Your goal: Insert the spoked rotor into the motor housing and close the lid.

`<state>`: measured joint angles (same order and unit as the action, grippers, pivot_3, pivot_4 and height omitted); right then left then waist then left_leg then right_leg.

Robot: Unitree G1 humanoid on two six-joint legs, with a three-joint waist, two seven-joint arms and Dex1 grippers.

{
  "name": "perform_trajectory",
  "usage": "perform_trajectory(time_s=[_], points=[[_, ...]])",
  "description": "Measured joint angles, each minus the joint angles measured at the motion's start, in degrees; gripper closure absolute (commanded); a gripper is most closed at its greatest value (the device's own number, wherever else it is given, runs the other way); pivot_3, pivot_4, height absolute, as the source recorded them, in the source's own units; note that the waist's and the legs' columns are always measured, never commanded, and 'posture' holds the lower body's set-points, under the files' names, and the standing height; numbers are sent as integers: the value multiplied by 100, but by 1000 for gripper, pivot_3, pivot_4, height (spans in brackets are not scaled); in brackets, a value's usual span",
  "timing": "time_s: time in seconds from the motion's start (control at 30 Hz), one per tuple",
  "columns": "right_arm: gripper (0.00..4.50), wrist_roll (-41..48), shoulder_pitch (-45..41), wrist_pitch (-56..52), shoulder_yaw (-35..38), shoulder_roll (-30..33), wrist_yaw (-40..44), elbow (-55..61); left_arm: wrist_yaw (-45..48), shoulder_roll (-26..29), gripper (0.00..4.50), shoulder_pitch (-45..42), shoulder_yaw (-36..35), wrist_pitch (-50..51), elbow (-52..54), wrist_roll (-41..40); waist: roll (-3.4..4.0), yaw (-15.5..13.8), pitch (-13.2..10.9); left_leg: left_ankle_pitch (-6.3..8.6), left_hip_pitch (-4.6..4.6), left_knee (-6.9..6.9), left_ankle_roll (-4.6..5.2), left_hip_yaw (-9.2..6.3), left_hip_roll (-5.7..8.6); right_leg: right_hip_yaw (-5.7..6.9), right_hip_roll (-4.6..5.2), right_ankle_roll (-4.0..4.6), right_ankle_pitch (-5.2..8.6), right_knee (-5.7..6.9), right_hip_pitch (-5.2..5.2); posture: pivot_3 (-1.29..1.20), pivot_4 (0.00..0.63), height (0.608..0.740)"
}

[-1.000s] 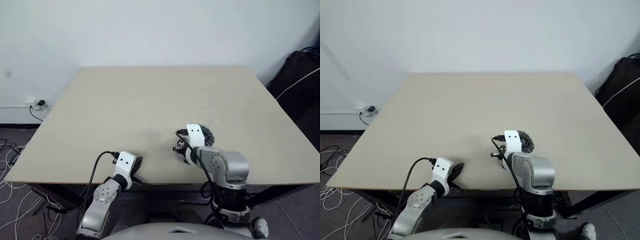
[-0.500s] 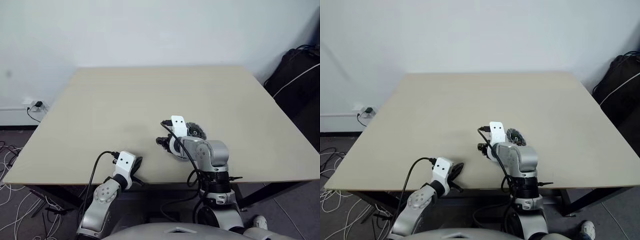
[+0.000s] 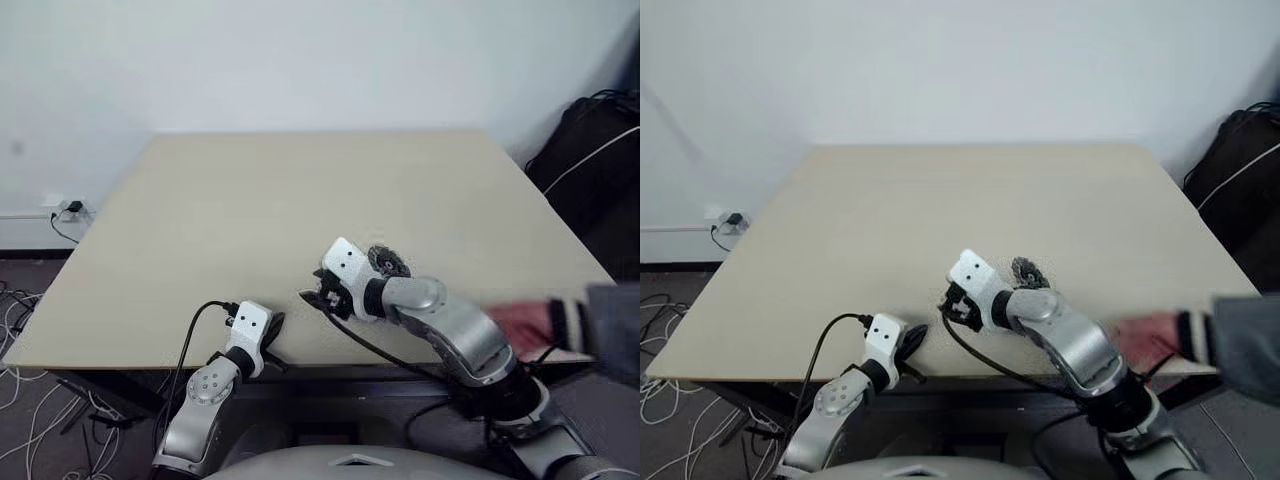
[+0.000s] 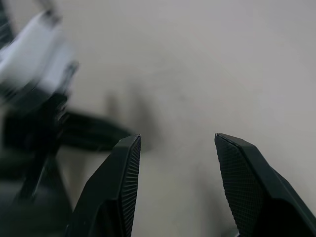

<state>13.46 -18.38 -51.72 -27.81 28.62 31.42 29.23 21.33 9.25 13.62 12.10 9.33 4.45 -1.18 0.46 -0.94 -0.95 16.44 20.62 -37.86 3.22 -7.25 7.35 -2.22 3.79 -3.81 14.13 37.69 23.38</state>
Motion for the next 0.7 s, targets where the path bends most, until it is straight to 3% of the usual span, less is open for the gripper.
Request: perform_trajectory(time_s=[0.3, 0.7], points=[[1951, -1335, 564, 1500, -648, 1362, 381, 305, 2, 35, 4500, 17, -28, -6, -57, 0, -30, -178, -18, 2, 6, -12, 5, 4, 6, 5, 6, 7, -8, -10, -6, 0, 0, 740], [1951, -2008, 1240, 1472, -453, 1614, 540, 252, 107, 129, 4500, 2, -32, -27, -177, 0, -33, -346, -19, 2, 15, -8, 3, 4, 6, 6, 5, 5, -22, -58, -19, 0, 0, 740]])
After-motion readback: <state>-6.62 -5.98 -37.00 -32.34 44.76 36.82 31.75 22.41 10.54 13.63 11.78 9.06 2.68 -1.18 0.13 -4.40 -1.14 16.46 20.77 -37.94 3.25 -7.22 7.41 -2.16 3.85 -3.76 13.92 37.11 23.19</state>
